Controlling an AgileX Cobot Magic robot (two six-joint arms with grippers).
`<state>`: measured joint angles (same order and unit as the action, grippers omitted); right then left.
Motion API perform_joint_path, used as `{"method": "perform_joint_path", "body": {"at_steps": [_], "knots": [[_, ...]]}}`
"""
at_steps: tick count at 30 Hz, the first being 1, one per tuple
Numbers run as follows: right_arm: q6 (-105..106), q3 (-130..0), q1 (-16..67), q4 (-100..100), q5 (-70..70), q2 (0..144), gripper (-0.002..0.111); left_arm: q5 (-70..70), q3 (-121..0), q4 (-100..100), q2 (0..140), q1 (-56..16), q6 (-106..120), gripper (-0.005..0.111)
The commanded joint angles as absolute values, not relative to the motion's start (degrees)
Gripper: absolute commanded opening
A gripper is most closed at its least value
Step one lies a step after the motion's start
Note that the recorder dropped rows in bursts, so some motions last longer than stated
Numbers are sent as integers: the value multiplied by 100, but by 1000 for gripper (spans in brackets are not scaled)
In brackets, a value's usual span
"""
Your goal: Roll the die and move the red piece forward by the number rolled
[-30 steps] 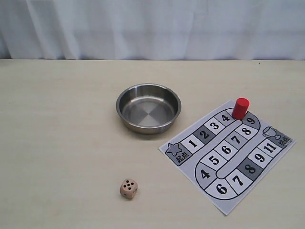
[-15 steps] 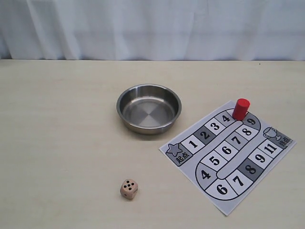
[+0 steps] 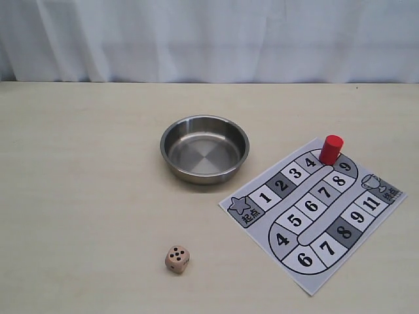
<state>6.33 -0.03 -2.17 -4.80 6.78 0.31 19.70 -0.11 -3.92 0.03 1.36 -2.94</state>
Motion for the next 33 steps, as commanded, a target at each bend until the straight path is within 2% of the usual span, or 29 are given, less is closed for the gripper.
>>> {"method": "perform_joint_path", "body": {"at_steps": [1, 19, 25, 33], "knots": [[828, 0, -181, -493, 778, 0, 4, 1901, 0, -395, 0, 136, -326, 0], [967, 0, -181, -496, 904, 0, 4, 1901, 0, -395, 0, 136, -326, 0], [0, 0, -181, 331, 904, 0, 4, 1901, 0, -384, 0, 136, -326, 0], [0, 0, -181, 343, 904, 0, 4, 1901, 0, -384, 0, 136, -326, 0]]}}
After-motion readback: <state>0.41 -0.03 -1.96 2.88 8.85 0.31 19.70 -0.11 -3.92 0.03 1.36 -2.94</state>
